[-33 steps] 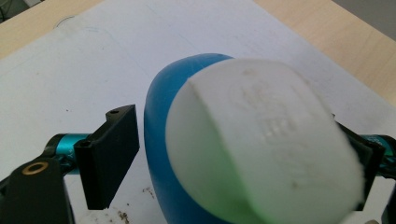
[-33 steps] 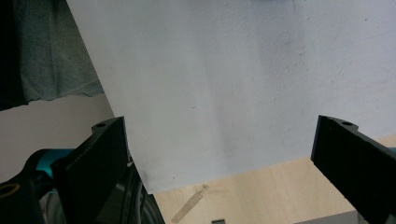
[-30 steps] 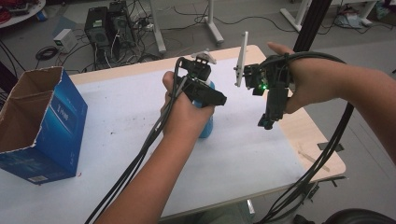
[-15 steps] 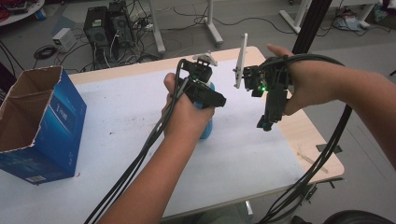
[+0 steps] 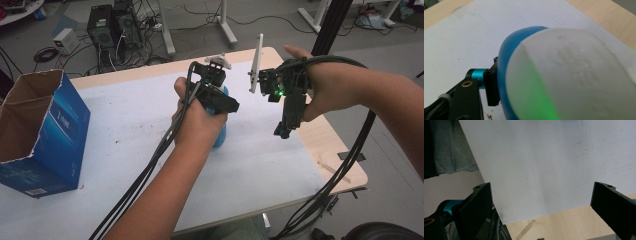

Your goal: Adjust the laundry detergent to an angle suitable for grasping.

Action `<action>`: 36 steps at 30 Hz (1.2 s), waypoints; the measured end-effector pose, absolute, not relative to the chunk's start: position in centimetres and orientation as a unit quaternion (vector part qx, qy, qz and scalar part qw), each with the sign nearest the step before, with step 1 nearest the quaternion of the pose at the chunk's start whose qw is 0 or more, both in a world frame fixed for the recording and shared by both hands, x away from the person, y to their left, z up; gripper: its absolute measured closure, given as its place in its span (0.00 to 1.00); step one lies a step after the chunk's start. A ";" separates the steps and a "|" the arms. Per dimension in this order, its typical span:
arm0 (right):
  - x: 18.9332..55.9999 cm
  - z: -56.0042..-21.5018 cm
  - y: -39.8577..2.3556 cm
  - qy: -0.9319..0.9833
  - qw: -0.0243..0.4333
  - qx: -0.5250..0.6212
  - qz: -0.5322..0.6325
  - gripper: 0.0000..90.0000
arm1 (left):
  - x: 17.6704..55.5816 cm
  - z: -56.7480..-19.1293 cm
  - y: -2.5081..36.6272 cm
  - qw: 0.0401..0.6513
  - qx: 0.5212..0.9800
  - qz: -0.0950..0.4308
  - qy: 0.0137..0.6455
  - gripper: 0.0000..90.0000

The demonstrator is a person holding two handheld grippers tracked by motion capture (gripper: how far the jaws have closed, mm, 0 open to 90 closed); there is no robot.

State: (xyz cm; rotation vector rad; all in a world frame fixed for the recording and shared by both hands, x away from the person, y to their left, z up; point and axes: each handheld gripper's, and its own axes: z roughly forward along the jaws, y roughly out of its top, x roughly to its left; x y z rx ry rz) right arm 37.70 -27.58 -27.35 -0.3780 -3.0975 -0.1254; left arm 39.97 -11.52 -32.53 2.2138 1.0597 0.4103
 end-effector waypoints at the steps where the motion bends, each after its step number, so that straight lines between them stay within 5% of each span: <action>1: 37.7 -27.4 -27.6 -0.992 0.010 -0.122 -0.040 0.04 | 40.0 -32.6 -11.5 0.321 0.841 0.158 0.405 0.37; 25: 37.7 -27.4 -27.0 -0.992 0.008 -0.119 -0.042 0.04 | 40.2 -32.0 -10.2 0.315 0.855 0.155 0.383 0.41; 36: 37.4 -26.8 -26.4 -0.992 0.001 -0.121 -0.041 0.04 | 39.1 -29.6 -8.4 0.301 0.884 0.158 0.319 0.41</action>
